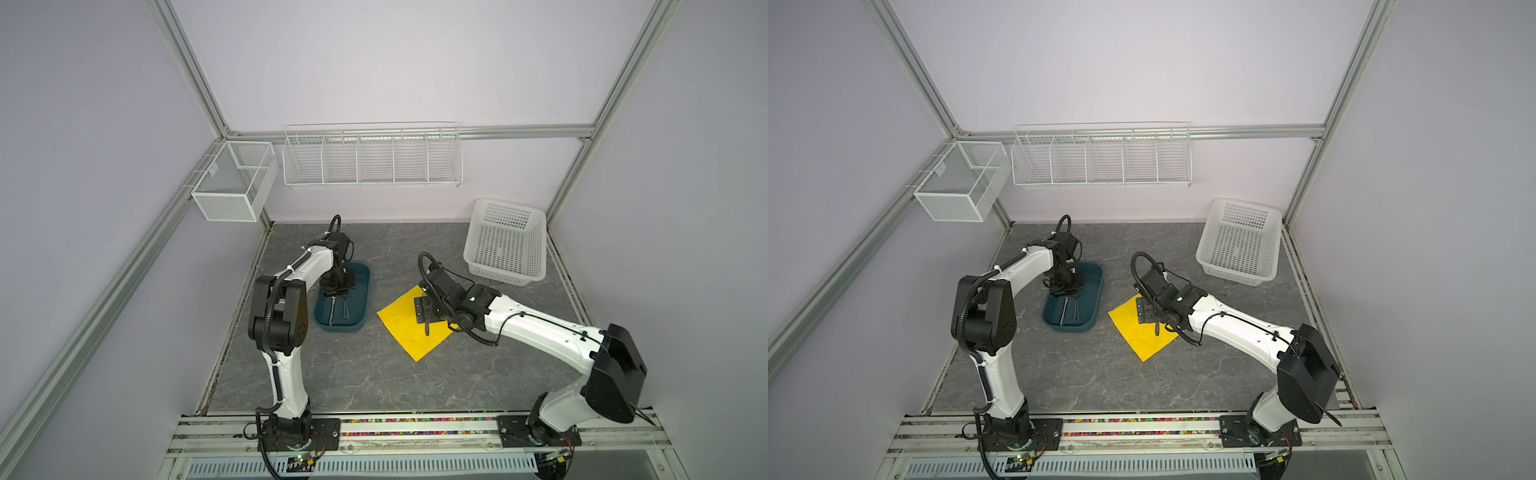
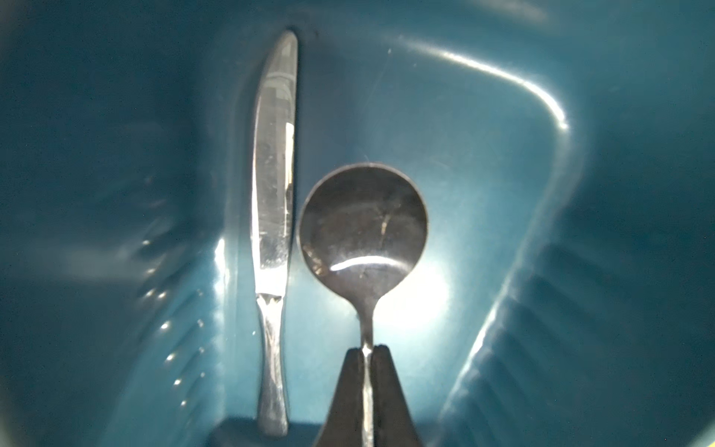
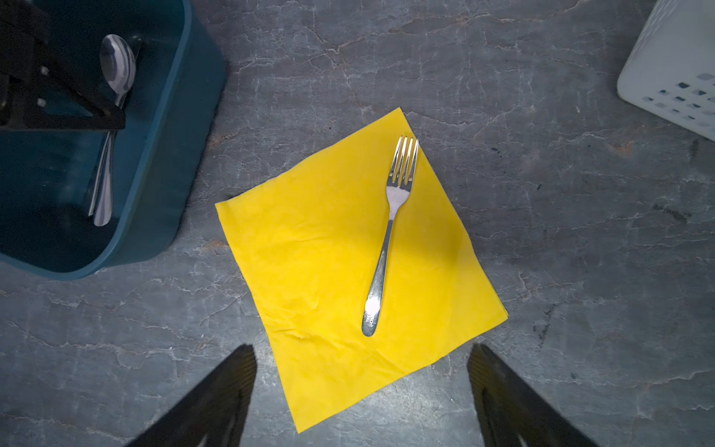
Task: Place the utensils on the paper napkin and roll it up
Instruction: 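Lower the left gripper onto the silver spoon handle and close it, then lift the spoon with the left gripper and carry it over the napkin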
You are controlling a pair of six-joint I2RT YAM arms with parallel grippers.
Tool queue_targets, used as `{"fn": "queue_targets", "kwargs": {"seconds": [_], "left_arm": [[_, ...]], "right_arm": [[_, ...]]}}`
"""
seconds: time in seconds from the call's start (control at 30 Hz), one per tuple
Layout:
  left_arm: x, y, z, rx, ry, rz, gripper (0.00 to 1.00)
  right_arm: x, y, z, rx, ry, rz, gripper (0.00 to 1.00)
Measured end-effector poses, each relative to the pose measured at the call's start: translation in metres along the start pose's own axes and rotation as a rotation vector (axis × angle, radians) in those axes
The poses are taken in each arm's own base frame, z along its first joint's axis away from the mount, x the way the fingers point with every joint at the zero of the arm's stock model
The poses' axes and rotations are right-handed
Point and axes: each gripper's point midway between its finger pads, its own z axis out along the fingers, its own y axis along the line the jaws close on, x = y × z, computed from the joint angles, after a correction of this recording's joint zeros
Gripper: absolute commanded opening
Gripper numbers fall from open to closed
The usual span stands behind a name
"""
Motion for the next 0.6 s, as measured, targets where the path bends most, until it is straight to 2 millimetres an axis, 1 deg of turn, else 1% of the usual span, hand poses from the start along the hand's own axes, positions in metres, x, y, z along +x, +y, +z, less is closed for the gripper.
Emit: {"fn": "queue_targets", "kwargs": {"seconds": [0.13, 0.3, 0.5, 0.6], "left_arm": [[-0.001, 0.0, -0.007, 0.001, -0.017, 0.001, 0.06], [0.003, 0.001, -0.017, 0.004, -0.038, 0.002, 0.06], [0.005, 0.002, -0.033, 0.015, -0.073, 0.003, 0.06], [0.007, 0.002, -0.038, 0.021, -0.087, 0.004, 0.06]], "right_arm": [[-0.002, 0.001, 0.001, -0.007, -0.012, 0.011, 0.89], [0.0, 0.0, 0.007, -0.023, -0.035, 0.042, 0.89], [-0.018, 0.011, 0.005, -0.076, -0.106, 0.088, 0.89], [-0.023, 0.014, 0.004, -0.09, -0.126, 0.106, 0.89]]}}
